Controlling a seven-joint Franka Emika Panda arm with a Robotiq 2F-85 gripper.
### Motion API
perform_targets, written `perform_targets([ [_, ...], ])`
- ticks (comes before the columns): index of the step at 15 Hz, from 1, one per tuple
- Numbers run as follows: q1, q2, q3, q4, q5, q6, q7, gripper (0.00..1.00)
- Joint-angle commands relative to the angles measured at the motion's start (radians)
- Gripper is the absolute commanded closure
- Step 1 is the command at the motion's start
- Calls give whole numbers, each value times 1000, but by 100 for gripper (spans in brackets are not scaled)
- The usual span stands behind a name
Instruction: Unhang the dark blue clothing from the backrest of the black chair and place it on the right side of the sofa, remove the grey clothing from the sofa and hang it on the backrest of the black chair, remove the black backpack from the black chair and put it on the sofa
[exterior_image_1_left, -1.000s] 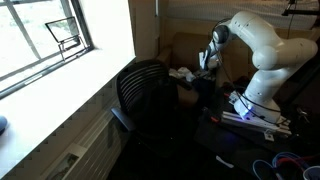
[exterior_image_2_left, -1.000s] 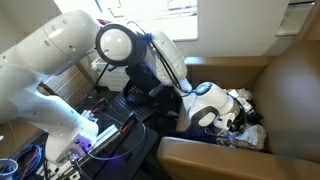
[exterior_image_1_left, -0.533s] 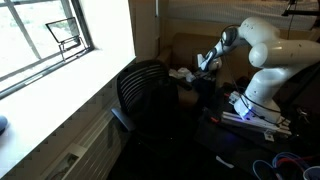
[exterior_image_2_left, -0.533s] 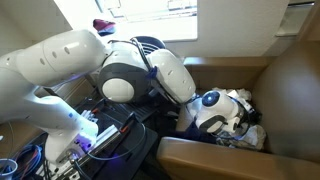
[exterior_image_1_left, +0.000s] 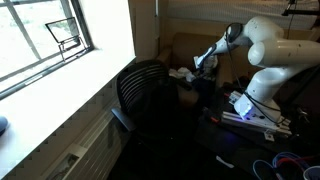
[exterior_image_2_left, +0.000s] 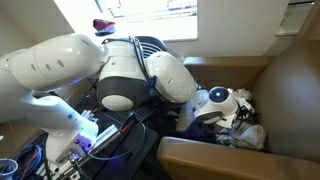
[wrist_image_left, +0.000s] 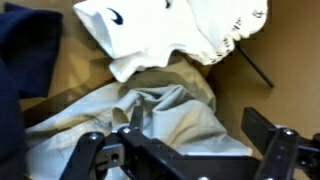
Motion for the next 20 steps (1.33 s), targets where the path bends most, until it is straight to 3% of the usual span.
perform_targets([
  [1,0,0,1,3,14,-15,-18,0],
  [3,1,0,0,3,6,-10,-8,0],
  [5,80,-5,-100,18,-3,-67,5,0],
  [6,104,21,-99,49,119,-133,-149,0],
  [8,143,61,-132,84,185,-228,-226,0],
  [9,191,74,-192,91,222,-267,-235,0],
  [10,133,26,-128,33,162,-202,-182,0],
  [11,198,41,-190,47,300,-231,-269,0],
  [12,216,54,-206,54,304,-235,-267,0],
  [14,349,60,-390,42,315,-166,-147,0],
  [16,437,59,-522,11,369,-130,-93,0],
  [18,525,59,-649,-36,324,-106,37,0],
  [19,459,59,-559,21,370,-158,-73,0],
  [20,495,59,-609,6,367,-151,-31,0],
])
